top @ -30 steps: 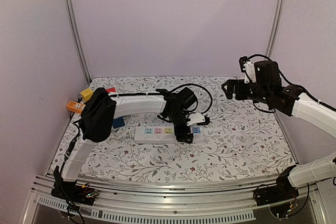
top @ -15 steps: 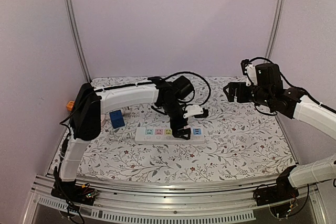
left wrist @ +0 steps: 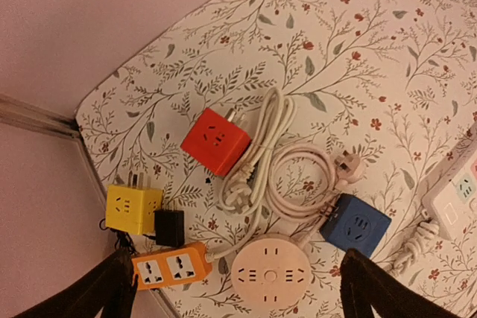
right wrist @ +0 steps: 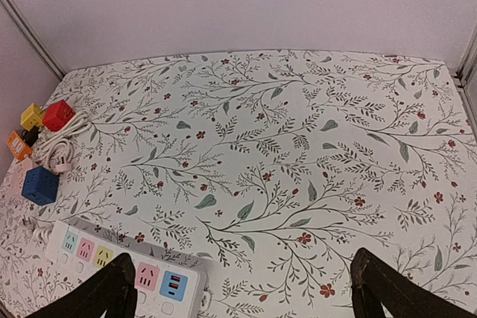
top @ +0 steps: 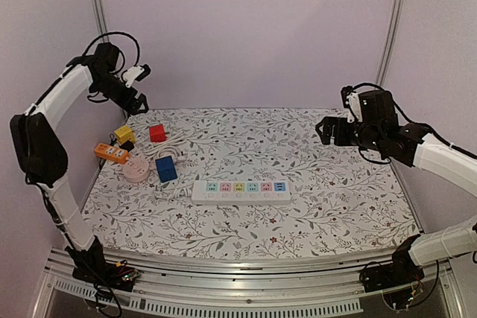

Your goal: Insert the plug

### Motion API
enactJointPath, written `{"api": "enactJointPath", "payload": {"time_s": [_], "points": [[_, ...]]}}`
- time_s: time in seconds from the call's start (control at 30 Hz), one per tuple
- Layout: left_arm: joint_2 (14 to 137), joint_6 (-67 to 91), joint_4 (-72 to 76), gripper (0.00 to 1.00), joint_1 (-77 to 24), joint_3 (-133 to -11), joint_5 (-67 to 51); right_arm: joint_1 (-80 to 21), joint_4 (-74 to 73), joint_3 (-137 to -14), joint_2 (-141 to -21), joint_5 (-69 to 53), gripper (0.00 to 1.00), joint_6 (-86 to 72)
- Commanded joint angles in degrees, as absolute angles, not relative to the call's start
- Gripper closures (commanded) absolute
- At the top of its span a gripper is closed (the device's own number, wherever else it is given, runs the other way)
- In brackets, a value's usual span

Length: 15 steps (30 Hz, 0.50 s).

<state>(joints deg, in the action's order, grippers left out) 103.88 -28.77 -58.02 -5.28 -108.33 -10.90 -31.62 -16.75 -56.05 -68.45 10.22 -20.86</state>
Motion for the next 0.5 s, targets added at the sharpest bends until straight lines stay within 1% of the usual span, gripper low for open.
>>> {"api": "enactJointPath", "payload": {"time_s": [0.0, 0.07, 0.1, 0.17, 0.2, 0.23, 0.37, 0.47], "points": [[108.98, -26.82, -60.44, 0.09, 2.14, -107.05, -9.94, -32.05, -17.99, -58.06, -71.29, 9.52, 0.01, -21.25], [111.64, -25.42, -61.93, 0.14, 2.81, -106.61, -11.02, -32.04, -18.3, -58.55, -72.31, 9.11, 0.01, -21.1], [112.39, -24.99, -62.96, 0.14, 2.33, -105.74, -12.74, -32.04, -18.38, -58.68, -72.59, 9.02, 0.01, -21.29], [111.56, -23.13, -61.58, 0.09, 0.38, -101.49, -17.79, -32.07, -18.54, -58.69, -73.0, 8.81, 0.01, -21.9], [110.62, -21.52, -59.68, 0.02, -0.9, -98.52, -19.86, -32.06, -18.7, -58.71, -73.35, 8.61, 0.01, -22.32], [109.94, -18.96, -57.77, 0.01, -2.23, -96.03, -20.43, -32.06, -18.93, -58.71, -73.58, 8.43, 0.01, -22.59], [109.12, -5.08, -52.25, 0.01, -6.59, -89.85, -15.39, -32.04, -20.36, -59.21, -74.67, 7.45, 0.01, -24.49], [108.36, 4.99, -48.78, 0.01, -7.24, -86.92, -12.86, -32.07, -20.53, -59.18, -75.5, 7.37, 0.01, -25.49]]}}
